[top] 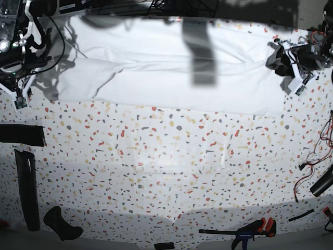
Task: Fold the T-shirt properly
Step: 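Drag the strip ends with both grippers to straighten the strip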
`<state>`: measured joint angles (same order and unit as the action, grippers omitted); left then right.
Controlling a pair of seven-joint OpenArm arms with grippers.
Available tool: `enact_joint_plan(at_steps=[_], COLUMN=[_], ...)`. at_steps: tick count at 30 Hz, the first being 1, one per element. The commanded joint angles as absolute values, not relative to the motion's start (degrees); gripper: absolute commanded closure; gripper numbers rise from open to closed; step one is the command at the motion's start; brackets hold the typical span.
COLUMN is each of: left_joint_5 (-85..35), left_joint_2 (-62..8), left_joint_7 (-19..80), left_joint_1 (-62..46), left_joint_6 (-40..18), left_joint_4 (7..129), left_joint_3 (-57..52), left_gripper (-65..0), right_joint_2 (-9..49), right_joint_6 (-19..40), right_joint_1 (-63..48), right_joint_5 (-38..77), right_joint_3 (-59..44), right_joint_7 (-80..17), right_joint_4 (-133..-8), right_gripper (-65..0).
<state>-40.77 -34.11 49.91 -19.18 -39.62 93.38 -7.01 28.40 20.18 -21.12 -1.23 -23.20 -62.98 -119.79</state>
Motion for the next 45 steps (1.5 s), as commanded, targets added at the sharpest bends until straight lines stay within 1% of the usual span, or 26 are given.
enact_joint_plan(at_steps=[1,3,5,7,10,12,15,20,22,25,29,32,33,35,38,45], left_joint_5=[-41.4,-41.5,-41.5,-41.5,-41.4,-41.5,-41.5,-41.4,-41.4,-40.3,-34.9,-28.4,-26.2,-22.7,-20.4,-20.4], left_joint_2=[-35.1,-35.1,-35.1,-35.1,-35.1,-35.1,-35.1,-34.9,-34.3,-32.5,-28.3,-25.7,-25.6,-25.9,-27.1,-28.3], left_joint_7=[49.2,49.2,49.2,49.2,49.2,49.1,48.8,48.4,49.1,49.6,49.6,48.1,47.2,46.6,46.6,43.9], left_joint_1=[-18.9,-18.9,-18.9,-18.9,-18.9,-18.9,-18.9,-18.9,-18.9,-18.9,-18.9,-18.7,-18.4,-17.6,-16.7,-15.7], left_joint_6=[-40.0,-40.0,-40.0,-40.0,-40.0,-40.0,-40.0,-40.0,-40.0,-40.0,-40.0,-40.0,-40.0,-37.4,-35.3,-35.3], left_joint_4=[94.3,94.3,94.3,94.3,94.3,94.3,94.3,94.3,94.3,94.3,94.2,94.2,94.2,94.2,94.2,92.0], left_joint_3=[-7.4,-7.4,-7.4,-7.4,-7.4,-7.4,-7.4,-7.4,-7.4,-7.4,-7.4,-7.4,-7.4,-7.4,-7.4,-7.4], left_gripper=[-22.4,-22.4,-22.4,-22.4,-22.4,-22.4,-22.4,-22.4,-22.4,-22.4,-22.4,-22.4,-22.4,-22.4,-22.4,-22.3], right_joint_2=[29.4,29.4,29.3,29.3,29.2,28.2,25.2,19.6,18.2,17.8,17.8,17.8,17.8,17.8,17.8,17.8], right_joint_6=[18.5,15.8,15.8,16.1,18.9,20.2,22.1,28.8,30.2,30.3,30.2,30.2,30.2,30.2,30.2,30.2], right_joint_1=[-20.6,-19.9,-19.0,-19.1,-19.1,-19.2,-19.2,-19.2,-19.2,-19.2,-19.0,-19.0,-19.0,-18.8,-17.7,-11.1], right_joint_5=[-2.7,-1.2,5.5,13.4,21.3,21.7,21.6,21.2,21.2,21.2,21.0,21.0,21.0,21.0,21.0,21.0], right_joint_3=[-23.7,-23.7,-23.7,-23.7,-23.6,-23.6,-23.6,-23.6,-23.6,-23.6,-23.6,-23.6,-23.6,-23.6,-23.6,-23.6], right_joint_7=[-61.5,-58.1,-53.6,-48.3,-48.1,-49.7,-51.5,-51.4,-51.4,-50.6,-49.8,-49.5,-49.3,-49.0,-48.8,-48.8], right_joint_4=[-120.7,-120.7,-120.7,-120.6,-120.5,-120.5,-119.6,-114.3,-111.4,-106.9,-102.0,-100.1,-99.9,-99.9,-99.9,-99.8], right_gripper=[-21.0,-21.0,-21.0,-21.0,-21.0,-21.0,-21.0,-21.0,-21.0,-21.0,-21.0,-21.0,-21.0,-21.0,-21.0,-21.0])
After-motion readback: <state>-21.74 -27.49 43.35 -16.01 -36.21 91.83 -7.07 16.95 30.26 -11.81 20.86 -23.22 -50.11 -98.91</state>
